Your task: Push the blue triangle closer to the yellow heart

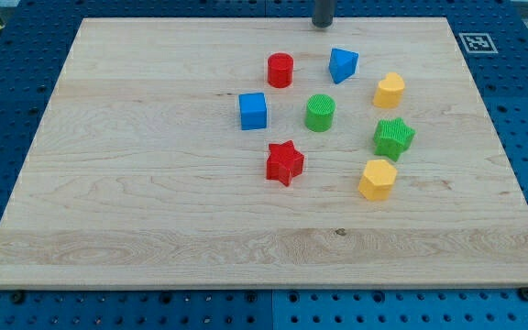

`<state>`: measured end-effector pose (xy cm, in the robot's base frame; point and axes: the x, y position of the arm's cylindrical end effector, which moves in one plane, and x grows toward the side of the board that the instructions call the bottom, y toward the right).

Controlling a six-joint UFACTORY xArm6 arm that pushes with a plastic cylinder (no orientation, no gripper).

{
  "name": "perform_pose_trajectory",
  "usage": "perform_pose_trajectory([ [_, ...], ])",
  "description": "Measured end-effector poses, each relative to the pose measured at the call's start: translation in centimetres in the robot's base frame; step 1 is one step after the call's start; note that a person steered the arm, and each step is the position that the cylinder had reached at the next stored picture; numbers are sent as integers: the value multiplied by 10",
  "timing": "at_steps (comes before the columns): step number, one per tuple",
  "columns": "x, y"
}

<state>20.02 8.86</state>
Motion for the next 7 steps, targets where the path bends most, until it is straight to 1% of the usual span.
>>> perform_pose_trajectory([
  [3,0,-15],
  [6,0,-17],
  [7,25,-18],
])
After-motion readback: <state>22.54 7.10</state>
